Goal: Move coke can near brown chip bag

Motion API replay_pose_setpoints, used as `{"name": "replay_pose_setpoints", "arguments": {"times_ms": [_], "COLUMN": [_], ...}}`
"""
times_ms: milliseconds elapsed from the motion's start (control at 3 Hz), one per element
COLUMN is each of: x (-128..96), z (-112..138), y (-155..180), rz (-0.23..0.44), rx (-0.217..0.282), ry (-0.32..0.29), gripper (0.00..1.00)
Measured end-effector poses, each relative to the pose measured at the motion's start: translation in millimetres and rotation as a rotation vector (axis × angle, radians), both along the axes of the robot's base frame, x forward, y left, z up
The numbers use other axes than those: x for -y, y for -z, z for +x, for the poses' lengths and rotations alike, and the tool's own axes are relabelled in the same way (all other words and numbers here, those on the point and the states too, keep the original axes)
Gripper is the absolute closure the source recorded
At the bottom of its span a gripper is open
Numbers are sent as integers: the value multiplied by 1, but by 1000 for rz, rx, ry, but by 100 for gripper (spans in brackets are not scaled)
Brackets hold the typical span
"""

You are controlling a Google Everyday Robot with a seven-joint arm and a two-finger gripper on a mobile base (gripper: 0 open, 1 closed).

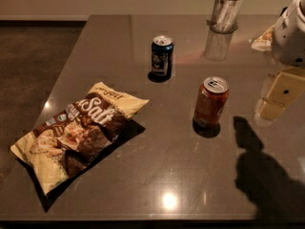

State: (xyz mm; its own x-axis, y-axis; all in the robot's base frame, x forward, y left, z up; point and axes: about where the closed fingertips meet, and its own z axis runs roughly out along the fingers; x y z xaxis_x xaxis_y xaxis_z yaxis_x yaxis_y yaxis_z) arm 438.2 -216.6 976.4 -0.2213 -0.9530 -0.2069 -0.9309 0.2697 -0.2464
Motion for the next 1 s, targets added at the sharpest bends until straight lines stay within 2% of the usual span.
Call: {"name": "replay_pose_setpoints", "arguments": {"times_ms": [333,667,1000], "x": [0,-3,-9], "z": [0,8,27], "y": [0,2,11], "rz": [0,20,77], "rx": [0,15,47], "ry": [0,35,90], "gripper": [0,0,0]}}
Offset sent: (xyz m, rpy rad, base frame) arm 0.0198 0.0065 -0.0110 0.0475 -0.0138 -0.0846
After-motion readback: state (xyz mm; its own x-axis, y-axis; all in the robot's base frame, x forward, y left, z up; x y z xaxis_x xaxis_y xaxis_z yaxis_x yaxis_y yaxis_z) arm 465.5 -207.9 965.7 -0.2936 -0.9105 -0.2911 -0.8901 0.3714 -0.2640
